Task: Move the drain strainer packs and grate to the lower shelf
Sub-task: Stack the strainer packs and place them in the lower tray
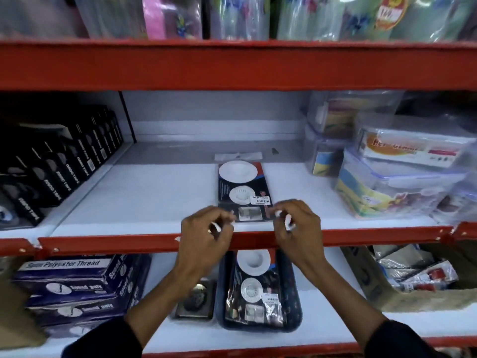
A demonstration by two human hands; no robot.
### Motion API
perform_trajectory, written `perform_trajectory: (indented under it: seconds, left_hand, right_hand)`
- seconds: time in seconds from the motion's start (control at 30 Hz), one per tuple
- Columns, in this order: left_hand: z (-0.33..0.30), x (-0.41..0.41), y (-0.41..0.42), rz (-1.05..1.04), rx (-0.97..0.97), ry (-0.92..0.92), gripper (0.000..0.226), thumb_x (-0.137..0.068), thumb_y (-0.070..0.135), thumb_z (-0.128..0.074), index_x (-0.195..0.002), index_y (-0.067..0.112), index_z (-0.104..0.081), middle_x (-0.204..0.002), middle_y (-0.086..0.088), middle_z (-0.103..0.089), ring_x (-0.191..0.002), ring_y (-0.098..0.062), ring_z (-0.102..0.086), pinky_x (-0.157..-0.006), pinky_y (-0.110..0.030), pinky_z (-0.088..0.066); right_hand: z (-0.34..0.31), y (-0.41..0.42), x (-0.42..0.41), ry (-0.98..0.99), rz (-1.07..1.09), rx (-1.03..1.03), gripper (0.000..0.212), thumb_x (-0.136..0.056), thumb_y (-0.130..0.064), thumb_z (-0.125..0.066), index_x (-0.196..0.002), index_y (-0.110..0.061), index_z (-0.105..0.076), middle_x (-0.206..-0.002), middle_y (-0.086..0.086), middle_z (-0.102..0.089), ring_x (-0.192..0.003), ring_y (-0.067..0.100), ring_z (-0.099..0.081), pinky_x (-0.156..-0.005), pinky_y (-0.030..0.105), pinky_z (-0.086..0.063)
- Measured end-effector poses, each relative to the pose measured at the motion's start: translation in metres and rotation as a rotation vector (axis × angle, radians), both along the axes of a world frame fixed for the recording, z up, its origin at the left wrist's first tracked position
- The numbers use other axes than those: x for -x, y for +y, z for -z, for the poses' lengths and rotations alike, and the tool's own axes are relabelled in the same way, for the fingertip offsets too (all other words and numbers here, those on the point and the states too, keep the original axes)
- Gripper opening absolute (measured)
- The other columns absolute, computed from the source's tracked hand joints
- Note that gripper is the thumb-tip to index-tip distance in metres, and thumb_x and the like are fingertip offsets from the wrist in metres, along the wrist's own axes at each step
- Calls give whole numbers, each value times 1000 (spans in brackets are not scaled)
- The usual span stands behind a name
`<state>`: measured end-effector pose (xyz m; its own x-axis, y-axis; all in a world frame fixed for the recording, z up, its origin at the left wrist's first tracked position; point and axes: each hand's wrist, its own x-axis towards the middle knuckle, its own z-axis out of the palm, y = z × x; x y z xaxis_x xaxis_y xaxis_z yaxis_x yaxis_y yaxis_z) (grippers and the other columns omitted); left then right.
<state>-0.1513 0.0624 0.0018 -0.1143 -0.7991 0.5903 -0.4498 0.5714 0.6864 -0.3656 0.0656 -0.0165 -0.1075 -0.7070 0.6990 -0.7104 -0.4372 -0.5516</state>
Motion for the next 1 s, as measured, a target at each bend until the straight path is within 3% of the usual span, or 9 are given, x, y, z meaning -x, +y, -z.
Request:
perform_trajectory:
  seconds: [0.1,0.2,0.3,0.37,0.43,0.5,0.63,0.8,1.0]
  left_hand:
    - [-17,4,-35,-123,-189,42,24,-83,15,-68,-106,21,-70,-94,6,-74,-67,0,-64,-60,-5,-44]
    - [-16,2,-64,-169,-563,-45,60,-80,33,-74,-134,15,-52,-108,-1,-63,-78,-4,-61,-72,-14,-49]
    - [-11,-2,-81,-162,-697,69,73,-76,34,-78,-138,10,-46,-121,-10,-64,-107,-24,-63,-95,-32,-51]
    - [-13,-4,-87,-167,-743,159,65,-80,21,-78,-135,7,-47,-122,-14,-64,-107,-26,-64,-86,-31,-53]
    - [-16,-8,-88,-116,-796,245,59,-82,10,-76,-133,-1,-49,-122,-19,-65,-94,-25,-65,-68,-28,-53]
    - [-22,-13,-81,-5,-837,341,51,-82,-1,-73,-129,-7,-53,-116,-21,-68,-83,-25,-67,-66,-27,-55]
    - [-36,-22,-52,205,-858,433,42,-78,-11,-70,-118,0,-64,-99,-16,-71,-75,-21,-68,-57,-21,-56]
    - [-35,-34,-16,352,-947,236,38,-70,-6,-79,-103,4,-65,-91,-17,-75,-73,-25,-71,-58,-28,-59]
    - [12,-21,13,316,-982,11,39,-66,-13,-81,-98,3,-66,-80,-10,-77,-74,-26,-75,-64,-35,-62]
  right_hand:
    - [-23,-32,-3,-82,112,-440,40,-91,-27,-61,-130,-17,-59,-106,0,-69,-92,16,-63,-77,26,-50]
    - [-33,-55,-4,-160,117,-771,54,-94,-36,-59,-135,-3,-49,-108,12,-71,-92,24,-66,-83,31,-53]
    - [-36,-67,-4,-187,128,-826,48,-92,-30,-64,-130,-3,-51,-120,11,-68,-97,21,-61,-79,26,-51]
    - [-38,-68,-3,-266,101,-841,48,-89,-23,-68,-130,-4,-55,-118,9,-62,-94,20,-57,-68,23,-46]
    - [-42,-64,1,-386,14,-812,28,-88,-13,-70,-113,-3,-64,-99,13,-57,-84,25,-58,-66,27,-43]
    - [-46,-54,8,-567,-115,-797,11,-87,0,-69,-97,-2,-66,-91,20,-61,-74,25,-57,-64,33,-45]
    - [-52,-22,24,-790,-340,-826,31,-86,7,-66,-108,-15,-69,-108,13,-75,-95,26,-69,-95,44,-54]
    - [-36,21,52,-713,-512,-934,37,-81,0,-74,-113,-19,-68,-104,4,-76,-83,17,-73,-79,34,-59]
    - [12,54,62,-641,-425,-1081,37,-79,8,-74,-112,-8,-66,-108,11,-73,-97,23,-70,-93,46,-56]
